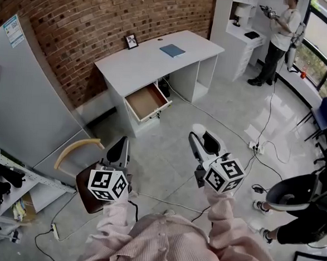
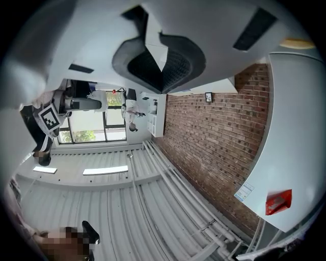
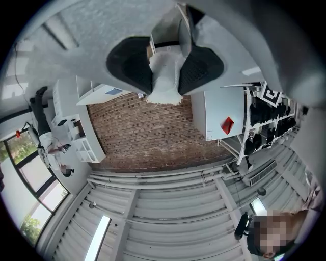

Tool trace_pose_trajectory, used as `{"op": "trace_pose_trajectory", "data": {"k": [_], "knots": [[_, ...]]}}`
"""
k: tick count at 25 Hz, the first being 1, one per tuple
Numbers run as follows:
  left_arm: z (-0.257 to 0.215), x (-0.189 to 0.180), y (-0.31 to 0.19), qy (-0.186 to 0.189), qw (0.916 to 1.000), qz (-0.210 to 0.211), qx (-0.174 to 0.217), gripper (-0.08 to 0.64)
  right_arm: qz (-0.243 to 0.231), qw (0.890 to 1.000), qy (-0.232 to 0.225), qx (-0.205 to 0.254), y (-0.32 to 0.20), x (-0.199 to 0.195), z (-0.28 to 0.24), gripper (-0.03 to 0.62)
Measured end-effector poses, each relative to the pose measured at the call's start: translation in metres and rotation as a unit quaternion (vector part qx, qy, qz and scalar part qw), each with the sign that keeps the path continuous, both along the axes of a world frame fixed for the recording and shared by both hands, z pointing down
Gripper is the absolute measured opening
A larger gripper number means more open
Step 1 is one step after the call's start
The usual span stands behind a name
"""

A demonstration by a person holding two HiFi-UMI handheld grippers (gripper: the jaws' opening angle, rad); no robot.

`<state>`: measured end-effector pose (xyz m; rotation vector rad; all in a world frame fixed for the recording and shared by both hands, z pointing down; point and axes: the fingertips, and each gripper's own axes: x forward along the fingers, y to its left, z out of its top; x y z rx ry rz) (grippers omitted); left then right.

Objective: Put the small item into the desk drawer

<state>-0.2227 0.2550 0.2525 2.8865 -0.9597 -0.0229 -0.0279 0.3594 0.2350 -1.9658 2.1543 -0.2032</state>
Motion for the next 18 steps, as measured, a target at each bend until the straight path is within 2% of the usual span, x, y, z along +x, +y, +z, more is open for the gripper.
{"op": "trace_pose_trajectory", "data": {"k": [10, 18], "knots": [[0.008, 0.021, -0.018, -0.004, 0.9997, -0.022, -0.011, 0.002, -0.017, 1.000, -0.016, -0.009, -0.028, 0.031, 0.015, 0.158], [0.016, 0.042, -0.046, -0.009, 0.9996, -0.022, -0.015, 0.002, -0.018, 0.999, -0.027, -0.007, -0.059, 0.053, 0.021, 0.158]]}}
